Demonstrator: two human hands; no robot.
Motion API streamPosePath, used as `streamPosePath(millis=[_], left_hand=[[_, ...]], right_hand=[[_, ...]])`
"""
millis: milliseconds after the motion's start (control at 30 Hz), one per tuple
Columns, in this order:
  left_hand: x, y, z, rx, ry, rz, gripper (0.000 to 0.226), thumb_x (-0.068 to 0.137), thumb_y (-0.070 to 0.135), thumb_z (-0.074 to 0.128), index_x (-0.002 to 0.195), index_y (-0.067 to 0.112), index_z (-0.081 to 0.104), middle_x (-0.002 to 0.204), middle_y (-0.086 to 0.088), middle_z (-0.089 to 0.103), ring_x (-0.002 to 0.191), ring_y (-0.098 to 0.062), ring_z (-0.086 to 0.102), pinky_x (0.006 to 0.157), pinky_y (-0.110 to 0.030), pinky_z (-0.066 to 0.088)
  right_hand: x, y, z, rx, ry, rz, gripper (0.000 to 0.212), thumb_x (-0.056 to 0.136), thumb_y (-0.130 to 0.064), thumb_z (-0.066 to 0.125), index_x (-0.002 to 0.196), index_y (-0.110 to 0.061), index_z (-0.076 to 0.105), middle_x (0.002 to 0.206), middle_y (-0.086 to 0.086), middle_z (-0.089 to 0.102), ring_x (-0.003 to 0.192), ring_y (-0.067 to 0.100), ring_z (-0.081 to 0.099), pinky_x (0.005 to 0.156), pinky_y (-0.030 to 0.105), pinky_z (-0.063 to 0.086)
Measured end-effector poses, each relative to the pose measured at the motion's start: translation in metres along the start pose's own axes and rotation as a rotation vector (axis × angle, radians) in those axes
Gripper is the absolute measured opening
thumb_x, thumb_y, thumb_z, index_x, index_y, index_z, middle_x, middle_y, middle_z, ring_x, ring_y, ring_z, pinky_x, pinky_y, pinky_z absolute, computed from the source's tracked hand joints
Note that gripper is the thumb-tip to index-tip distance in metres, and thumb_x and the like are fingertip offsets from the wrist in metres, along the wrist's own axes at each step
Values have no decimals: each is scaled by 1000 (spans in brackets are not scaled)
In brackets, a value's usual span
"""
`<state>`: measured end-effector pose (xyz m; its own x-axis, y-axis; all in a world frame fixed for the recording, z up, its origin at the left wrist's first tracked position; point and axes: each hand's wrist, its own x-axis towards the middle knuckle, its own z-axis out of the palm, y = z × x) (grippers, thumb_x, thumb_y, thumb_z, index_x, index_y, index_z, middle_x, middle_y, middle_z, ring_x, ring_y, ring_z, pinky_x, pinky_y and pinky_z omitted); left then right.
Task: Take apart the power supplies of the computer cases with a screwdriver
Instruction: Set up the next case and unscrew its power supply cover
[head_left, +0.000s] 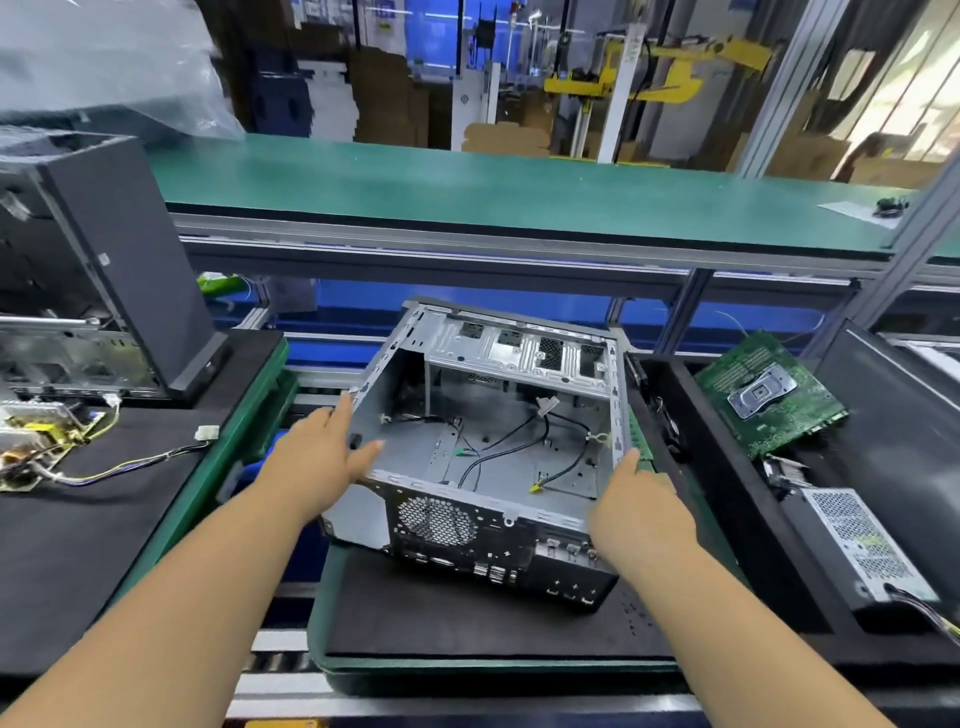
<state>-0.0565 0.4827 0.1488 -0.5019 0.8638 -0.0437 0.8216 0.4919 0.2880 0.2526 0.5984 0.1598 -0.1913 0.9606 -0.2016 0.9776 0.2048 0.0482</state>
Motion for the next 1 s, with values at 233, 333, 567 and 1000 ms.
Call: streamPosePath(millis=[233, 333, 567, 1000], left_hand=[[-3, 24, 6, 125, 161, -148, 80, 94, 59, 49, 157, 22, 18, 160, -10, 22, 145, -33, 17, 118, -48, 19], [-19, 63, 12, -40, 196, -261, 85, 85, 66, 59, 152, 25, 27, 162, -13, 13, 147, -36, 10, 119, -51, 13], [-50, 151, 47, -568, 220, -650, 114, 76, 52, 76, 156, 36, -4, 158, -8, -31, 149, -31, -14, 122, -50, 6], [-53, 143, 62, -570, 245, -499, 105, 77, 34, 72, 158, 33, 4, 160, 0, -32, 143, -33, 35, 88, -33, 41]], right_hand=[[19, 20, -27, 90, 54, -71, 50, 105, -44, 37, 138, -7, 32, 141, 15, 36, 127, 37, 46, 99, 45, 43], [51, 33, -37, 61, 100, -224, 41, 104, -19, 43, 141, -7, 33, 146, 15, 30, 125, 38, 43, 94, 42, 42], [130, 60, -40, -79, 121, -563, 71, 97, 4, 40, 160, -17, 15, 168, -1, 3, 152, 29, 12, 116, 39, 30], [169, 75, -36, -9, 241, -794, 47, 85, -8, 65, 129, -16, 53, 136, 1, 51, 127, 23, 45, 99, 35, 45]])
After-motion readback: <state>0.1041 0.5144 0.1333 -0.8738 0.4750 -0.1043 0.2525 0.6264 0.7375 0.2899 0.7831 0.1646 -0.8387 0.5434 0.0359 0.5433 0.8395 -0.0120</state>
